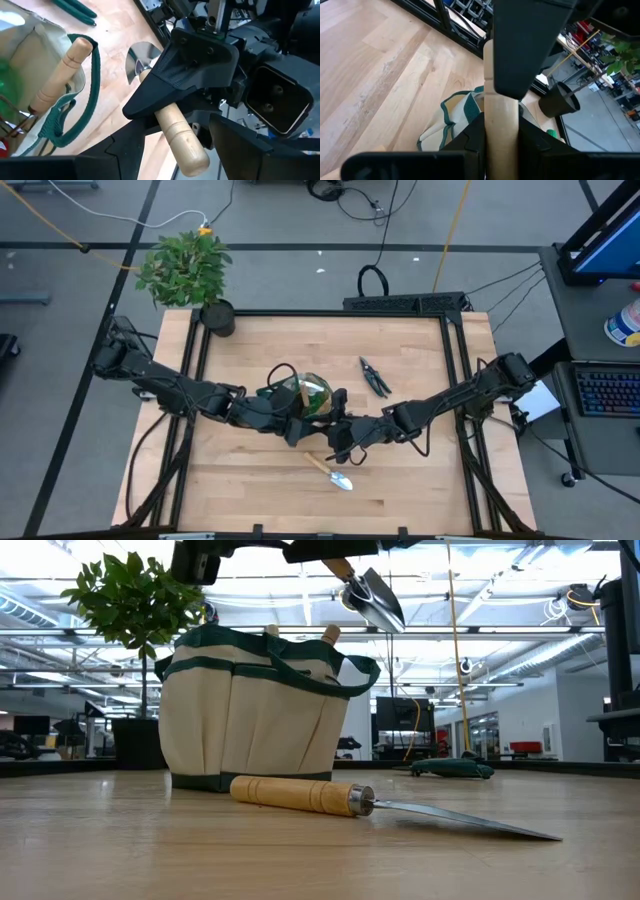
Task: Pick & Place Garden tools in Gardening bag
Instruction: Put the left brown trowel into the gardening bag
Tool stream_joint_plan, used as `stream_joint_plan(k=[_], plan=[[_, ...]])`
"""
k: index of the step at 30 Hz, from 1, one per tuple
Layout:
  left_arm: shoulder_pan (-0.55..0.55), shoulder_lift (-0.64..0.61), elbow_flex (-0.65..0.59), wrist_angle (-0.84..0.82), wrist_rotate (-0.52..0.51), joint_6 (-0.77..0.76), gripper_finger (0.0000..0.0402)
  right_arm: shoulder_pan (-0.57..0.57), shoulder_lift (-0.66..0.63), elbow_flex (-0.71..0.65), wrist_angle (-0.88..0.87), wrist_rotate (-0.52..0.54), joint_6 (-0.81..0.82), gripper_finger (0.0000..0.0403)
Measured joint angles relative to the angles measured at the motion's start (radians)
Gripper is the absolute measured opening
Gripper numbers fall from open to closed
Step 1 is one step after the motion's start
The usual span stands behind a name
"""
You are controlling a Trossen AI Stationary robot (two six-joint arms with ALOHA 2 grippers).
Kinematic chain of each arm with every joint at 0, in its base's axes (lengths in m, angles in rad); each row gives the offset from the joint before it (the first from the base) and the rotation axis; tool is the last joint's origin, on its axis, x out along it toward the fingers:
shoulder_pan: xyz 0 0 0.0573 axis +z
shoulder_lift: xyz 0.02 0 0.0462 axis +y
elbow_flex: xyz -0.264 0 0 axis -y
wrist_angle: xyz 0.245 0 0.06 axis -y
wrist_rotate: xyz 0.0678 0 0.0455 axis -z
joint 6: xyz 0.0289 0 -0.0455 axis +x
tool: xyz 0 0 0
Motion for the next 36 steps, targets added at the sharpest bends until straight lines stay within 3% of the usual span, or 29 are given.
stream_joint_plan(k=[36], plan=[[0.0, 0.0, 0.0, -0.019, -0.037, 0.06, 0.0239, 0.001, 0.0, 0.0, -0.017, -0.013, 0.023, 0.0055]])
